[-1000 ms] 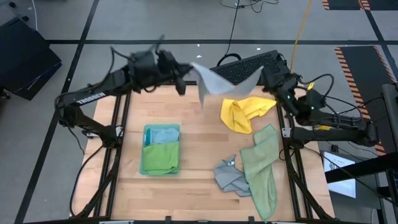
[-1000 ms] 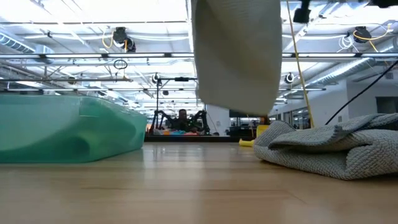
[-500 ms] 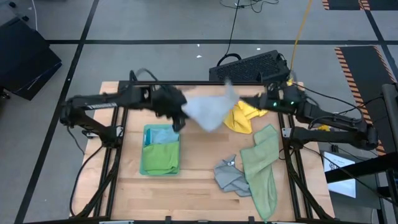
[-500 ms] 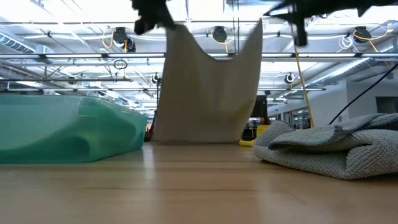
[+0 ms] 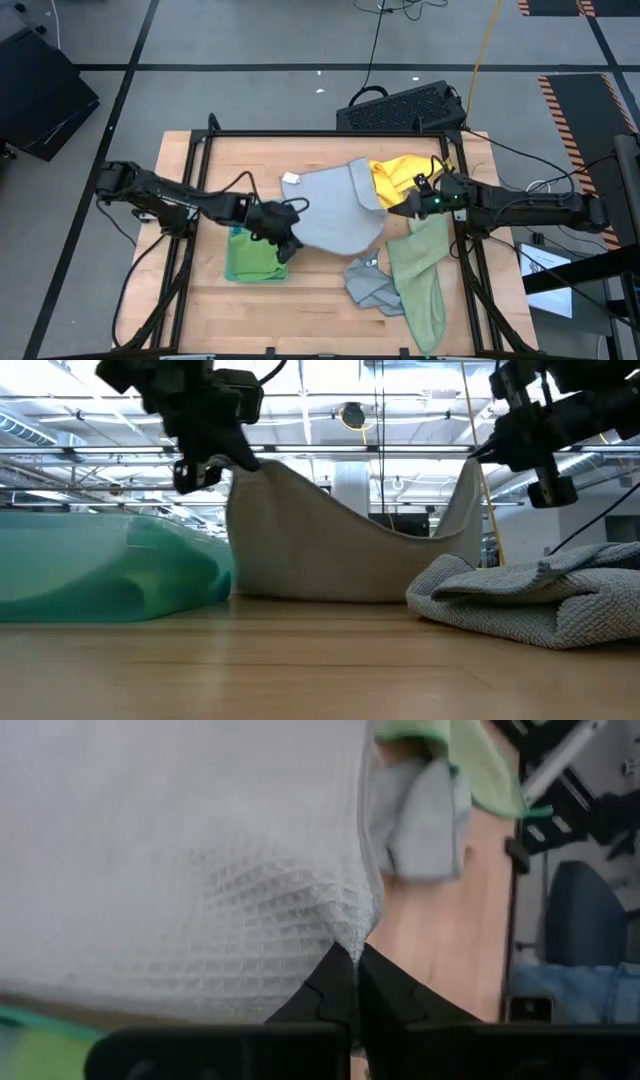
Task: Fold microfiber towels
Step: Fold the top gray microfiber cloth
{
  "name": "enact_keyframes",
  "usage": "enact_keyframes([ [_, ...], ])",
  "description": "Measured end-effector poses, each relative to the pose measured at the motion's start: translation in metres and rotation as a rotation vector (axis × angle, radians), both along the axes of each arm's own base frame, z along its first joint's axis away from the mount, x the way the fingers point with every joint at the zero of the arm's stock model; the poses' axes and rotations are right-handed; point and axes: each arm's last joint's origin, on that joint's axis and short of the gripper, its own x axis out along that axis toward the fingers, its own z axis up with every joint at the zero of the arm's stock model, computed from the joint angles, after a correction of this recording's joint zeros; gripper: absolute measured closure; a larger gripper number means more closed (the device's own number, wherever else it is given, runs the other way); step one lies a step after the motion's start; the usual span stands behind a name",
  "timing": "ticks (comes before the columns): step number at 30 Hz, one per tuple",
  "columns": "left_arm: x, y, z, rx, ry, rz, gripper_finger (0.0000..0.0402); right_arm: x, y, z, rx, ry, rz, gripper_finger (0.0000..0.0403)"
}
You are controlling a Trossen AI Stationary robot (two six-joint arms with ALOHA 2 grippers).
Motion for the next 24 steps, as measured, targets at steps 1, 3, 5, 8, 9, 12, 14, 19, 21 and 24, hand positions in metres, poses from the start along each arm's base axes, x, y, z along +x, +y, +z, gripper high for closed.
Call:
enact_keyframes([
  [1, -0.002, -0.004, -0.002, -0.009, 0.009, -0.005, 0.0396, -0.001, 0.001, 0.001, 0.004, -0.011, 0.007, 0.0403],
  [3, -0.004, -0.011, -0.005, -0.021, 0.021, -0.019, 0.0397, -0.004, 0.003, 0.003, 0.009, -0.027, 0.017, 0.0403],
  [5, -0.006, -0.018, -0.006, -0.025, 0.019, -0.038, 0.0393, -0.008, 0.006, 0.003, 0.02, -0.016, 0.03, 0.0403],
  [8, -0.005, -0.027, -0.012, -0.023, 0.007, -0.066, 0.0391, -0.015, 0.011, -0.003, 0.068, 0.056, 0.108, 0.0403],
  [9, -0.006, -0.03, -0.014, -0.024, 0.005, -0.073, 0.0393, -0.017, 0.012, -0.005, 0.087, 0.084, 0.135, 0.0403],
  [12, 0.0, -0.035, -0.016, -0.04, -0.048, -0.08, 0.0397, -0.02, 0.016, -0.01, 0.115, 0.147, 0.18, 0.0403],
  [14, 0.0, -0.037, -0.019, -0.039, -0.042, -0.082, 0.0391, -0.02, 0.018, -0.013, 0.119, 0.172, 0.192, 0.0403],
  [19, 0.011, -0.038, -0.021, -0.07, -0.115, -0.069, 0.0381, -0.021, 0.022, -0.019, 0.132, 0.25, 0.212, 0.0403],
  [21, 0.017, -0.039, -0.02, -0.091, -0.15, -0.055, 0.0379, -0.022, 0.023, -0.021, 0.146, 0.278, 0.216, 0.04],
  [24, 0.015, -0.038, -0.023, -0.106, -0.126, -0.06, 0.036, -0.02, 0.025, -0.02, 0.168, 0.272, 0.217, 0.0377],
])
